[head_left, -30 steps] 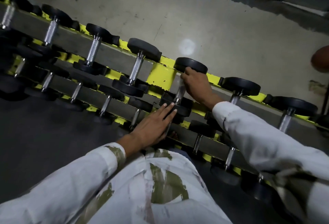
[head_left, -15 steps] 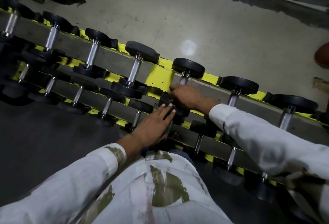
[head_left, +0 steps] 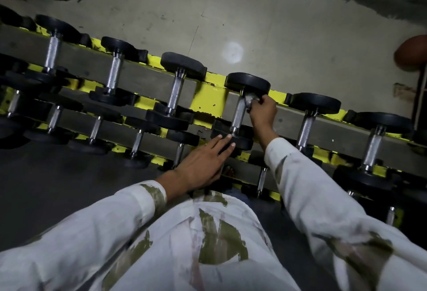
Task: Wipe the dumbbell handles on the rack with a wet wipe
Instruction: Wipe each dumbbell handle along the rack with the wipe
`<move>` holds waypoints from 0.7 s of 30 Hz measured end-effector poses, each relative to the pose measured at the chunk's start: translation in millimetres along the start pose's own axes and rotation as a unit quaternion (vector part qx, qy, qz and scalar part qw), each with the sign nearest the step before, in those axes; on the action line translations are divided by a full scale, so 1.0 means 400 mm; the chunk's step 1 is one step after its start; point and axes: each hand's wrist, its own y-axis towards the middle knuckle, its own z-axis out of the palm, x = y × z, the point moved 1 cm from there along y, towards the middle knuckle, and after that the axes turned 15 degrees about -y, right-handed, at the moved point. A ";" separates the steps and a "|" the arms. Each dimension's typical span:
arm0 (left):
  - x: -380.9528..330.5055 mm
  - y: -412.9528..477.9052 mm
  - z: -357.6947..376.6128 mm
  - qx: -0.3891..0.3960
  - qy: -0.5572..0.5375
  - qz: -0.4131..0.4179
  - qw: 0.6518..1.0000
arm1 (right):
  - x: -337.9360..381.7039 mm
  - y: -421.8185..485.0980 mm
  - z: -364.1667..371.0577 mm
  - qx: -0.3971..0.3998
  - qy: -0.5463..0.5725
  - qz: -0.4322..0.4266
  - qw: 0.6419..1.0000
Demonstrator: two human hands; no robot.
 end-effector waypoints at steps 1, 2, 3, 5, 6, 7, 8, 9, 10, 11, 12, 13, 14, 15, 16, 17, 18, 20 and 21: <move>0.007 0.000 -0.002 0.003 0.000 0.008 1.000 | -0.006 0.002 0.019 0.013 0.020 0.035 0.999; 0.015 0.002 -0.003 0.007 0.001 0.015 1.000 | -0.015 -0.010 0.038 0.037 0.046 0.066 0.996; 0.024 0.003 -0.001 0.008 0.002 0.023 1.000 | -0.023 -0.035 0.047 0.071 0.068 0.090 0.991; 0.041 0.007 0.003 0.012 -0.001 0.036 0.999 | -0.021 -0.078 0.041 0.143 0.103 0.140 0.974; 0.048 0.008 0.006 0.018 0.000 0.039 0.999 | -0.019 -0.079 0.036 0.172 0.123 0.163 0.964; 0.054 0.009 0.009 0.022 0.003 0.041 0.999 | 0.000 -0.071 0.022 0.190 0.149 0.175 0.954; 0.059 0.010 0.009 0.027 0.006 0.043 0.999 | 0.022 -0.056 0.007 0.193 0.181 0.181 0.947; 0.063 0.011 0.009 0.032 0.007 0.047 0.998 | 0.041 -0.036 0.002 0.171 0.211 0.189 0.944; 0.066 0.012 0.007 0.036 0.008 0.050 0.998 | 0.059 -0.018 -0.002 0.140 0.229 0.190 0.944; 0.069 0.012 0.006 0.038 0.010 0.054 0.998 | 0.067 -0.009 0.003 0.114 0.222 0.181 0.951; 0.072 0.013 0.004 0.040 0.012 0.059 0.997 | 0.063 -0.012 0.015 0.097 0.201 0.167 0.960; 0.075 0.012 0.002 0.041 0.012 0.063 0.997 | 0.043 -0.023 0.027 0.096 0.157 0.155 0.971; 0.078 0.013 0.001 0.040 0.011 0.067 0.997 | 0.007 -0.037 0.043 0.102 0.108 0.151 0.977; 0.082 0.014 0.003 0.035 0.010 0.070 0.997 | -0.029 -0.053 0.053 0.114 0.057 0.146 0.981; 0.085 0.014 0.004 0.031 0.009 0.072 0.997 | -0.059 -0.070 0.055 0.131 0.012 0.133 0.982; 0.086 0.014 0.007 0.028 0.007 0.074 0.997 | -0.076 -0.083 0.050 0.141 -0.024 0.114 0.983; 0.087 0.014 0.010 0.027 0.004 0.074 0.997 | -0.078 -0.089 0.041 0.143 -0.045 0.098 0.984; 0.089 0.011 0.016 0.024 0.001 0.076 0.997 | -0.058 -0.077 0.025 0.111 -0.055 0.083 0.989; 0.089 0.010 0.017 0.022 -0.001 0.078 0.997 | -0.038 -0.068 0.018 0.076 -0.053 0.079 0.993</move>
